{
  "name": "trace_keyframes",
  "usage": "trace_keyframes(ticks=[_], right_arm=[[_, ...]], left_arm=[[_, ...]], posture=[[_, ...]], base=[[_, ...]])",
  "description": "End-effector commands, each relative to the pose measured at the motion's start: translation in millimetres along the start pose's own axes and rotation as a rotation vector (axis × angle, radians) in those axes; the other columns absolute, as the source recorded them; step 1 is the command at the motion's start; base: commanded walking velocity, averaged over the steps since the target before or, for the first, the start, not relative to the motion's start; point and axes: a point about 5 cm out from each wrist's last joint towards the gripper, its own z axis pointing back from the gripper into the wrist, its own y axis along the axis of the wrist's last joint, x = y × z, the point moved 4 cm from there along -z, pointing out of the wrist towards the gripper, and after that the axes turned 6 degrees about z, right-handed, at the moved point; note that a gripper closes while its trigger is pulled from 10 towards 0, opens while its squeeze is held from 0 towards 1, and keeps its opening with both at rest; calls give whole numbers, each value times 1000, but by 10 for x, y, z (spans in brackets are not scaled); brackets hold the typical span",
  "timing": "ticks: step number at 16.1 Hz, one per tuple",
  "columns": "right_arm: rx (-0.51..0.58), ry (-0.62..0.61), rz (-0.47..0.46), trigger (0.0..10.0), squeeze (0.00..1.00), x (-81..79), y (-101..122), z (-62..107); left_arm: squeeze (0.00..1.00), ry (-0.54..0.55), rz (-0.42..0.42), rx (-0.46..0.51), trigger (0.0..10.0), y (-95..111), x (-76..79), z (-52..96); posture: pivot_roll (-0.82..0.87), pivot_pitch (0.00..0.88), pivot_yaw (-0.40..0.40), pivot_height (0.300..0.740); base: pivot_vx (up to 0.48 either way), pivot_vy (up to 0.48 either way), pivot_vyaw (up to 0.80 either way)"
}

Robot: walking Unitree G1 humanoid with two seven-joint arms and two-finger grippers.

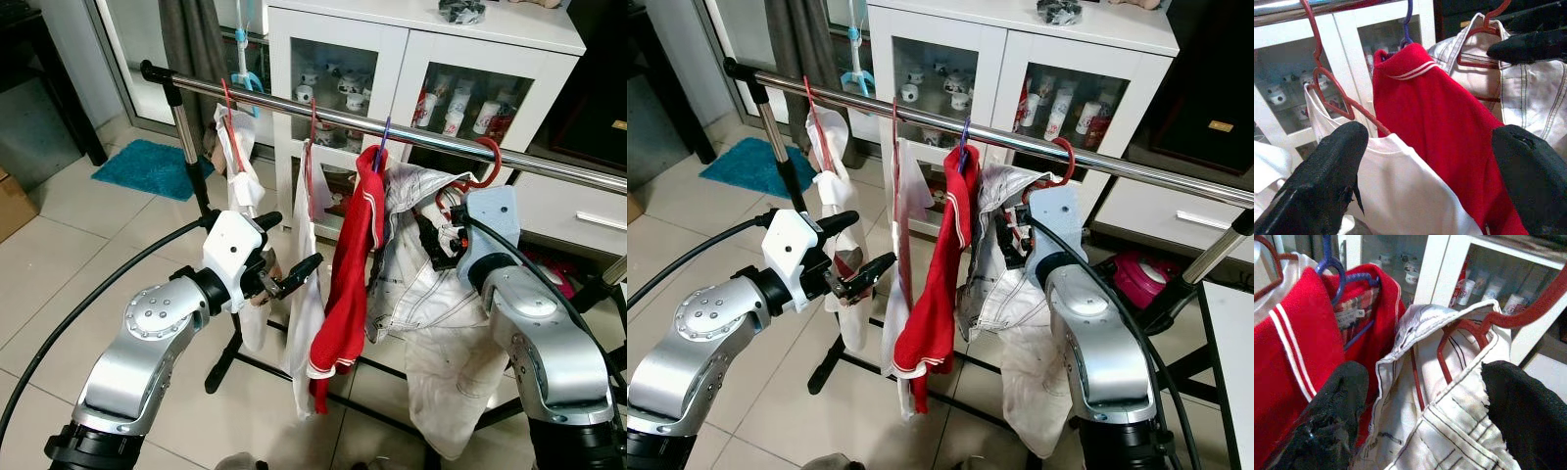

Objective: Hang hanger

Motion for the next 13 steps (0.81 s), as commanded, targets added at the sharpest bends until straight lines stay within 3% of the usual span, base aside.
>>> trace_keyframes(ticks=[1, 4, 7, 9, 11, 13], right_arm=[[9, -29, -1, 10000, 0, 64, 46, 6], [-40, -136, 44, 10000, 0, 268, -6, 26], [-60, -126, 29, 10000, 0, 328, -42, 29], [-74, -96, 18, 10000, 0, 333, -90, -10], [-107, -1, -26, 10000, 0, 273, -184, -118], [-103, 54, -49, 10000, 0, 311, -203, -267]], left_arm=[[82, -11, -12, -3, 10000, -7, 29, -1], [59, -17, -12, 0, 10000, -3, 42, -12], [51, -20, -12, -1, 10000, -8, 44, -19], [51, -25, -13, -1, 10000, -3, 42, -32], [51, -41, -14, 0, 10000, 14, 49, -49], [47, -77, -16, -1, 10000, 33, 75, -57]], posture=[[2, 0, -29, 740], [2, 0, -31, 740], [-1, 0, -28, 740], [1, 0, -21, 740], [3, 0, -15, 740], [7, 0, -4, 740]], base=[[0, 0, 0], [0, 0, 0], [0, 0, 0], [0, 0, 0], [0, 0, 0], [0, 0, 0]])
